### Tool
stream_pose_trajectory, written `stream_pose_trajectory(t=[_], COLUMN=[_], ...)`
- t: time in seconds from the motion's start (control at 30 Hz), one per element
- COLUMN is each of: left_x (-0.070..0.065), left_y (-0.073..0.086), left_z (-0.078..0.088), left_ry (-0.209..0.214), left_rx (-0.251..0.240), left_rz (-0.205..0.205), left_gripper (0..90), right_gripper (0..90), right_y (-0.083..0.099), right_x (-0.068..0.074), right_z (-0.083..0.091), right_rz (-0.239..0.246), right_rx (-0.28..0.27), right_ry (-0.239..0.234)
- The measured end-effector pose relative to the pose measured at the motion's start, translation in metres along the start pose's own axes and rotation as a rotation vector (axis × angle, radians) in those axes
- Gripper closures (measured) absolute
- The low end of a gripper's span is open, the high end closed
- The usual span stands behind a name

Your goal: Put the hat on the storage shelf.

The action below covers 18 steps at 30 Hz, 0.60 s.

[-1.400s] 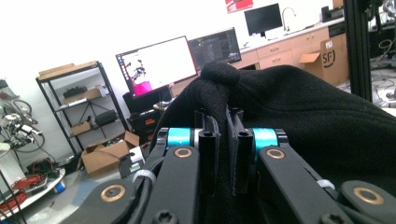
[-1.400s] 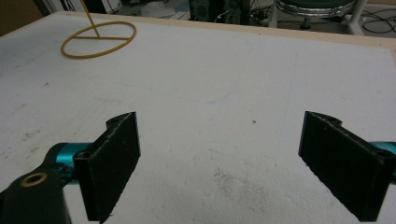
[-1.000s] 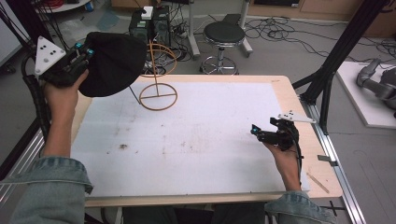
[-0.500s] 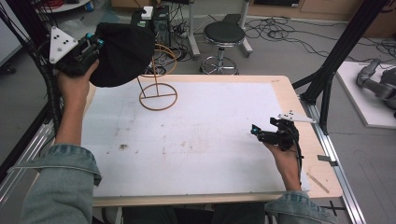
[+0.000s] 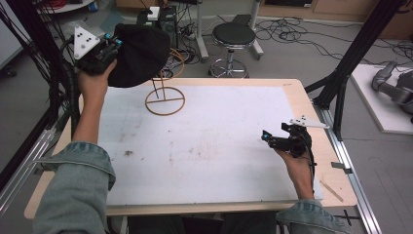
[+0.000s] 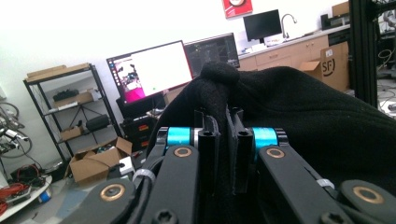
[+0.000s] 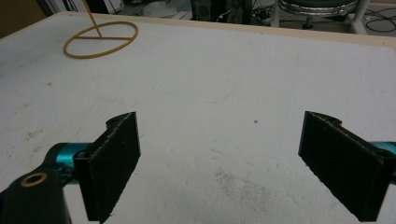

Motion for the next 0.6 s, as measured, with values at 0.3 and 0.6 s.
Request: stream_pose_trajectory(t=[0.3,0.6], left_x=[-0.013,-0.028], left_y=[0.016,0.030], left_z=[-0.015,-0.028], left_ry=[0.005,0.017], left_rx=[0.025,0.051], left_rz=[0.010,0.011], left_gripper=[85.0,84.6], right_gripper=[12.4,12.4], right_y=[0.000,0.000], right_x=[0.000,0.001], right_z=[0.000,-0.001], right_rz=[0.002,0.006], right_rx=[0.002,0.002], right_ry=[-0.003,-0.007])
Point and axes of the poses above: each handheld gripper's, and its own axes: z roughly backward along the jaws, y roughly out of its underside, x roughly to its left, the point moved 10 cm from there along -z, roughly forward along the jaws, and after that the axes turned 14 degrees about -x, right-handed, at the moved point
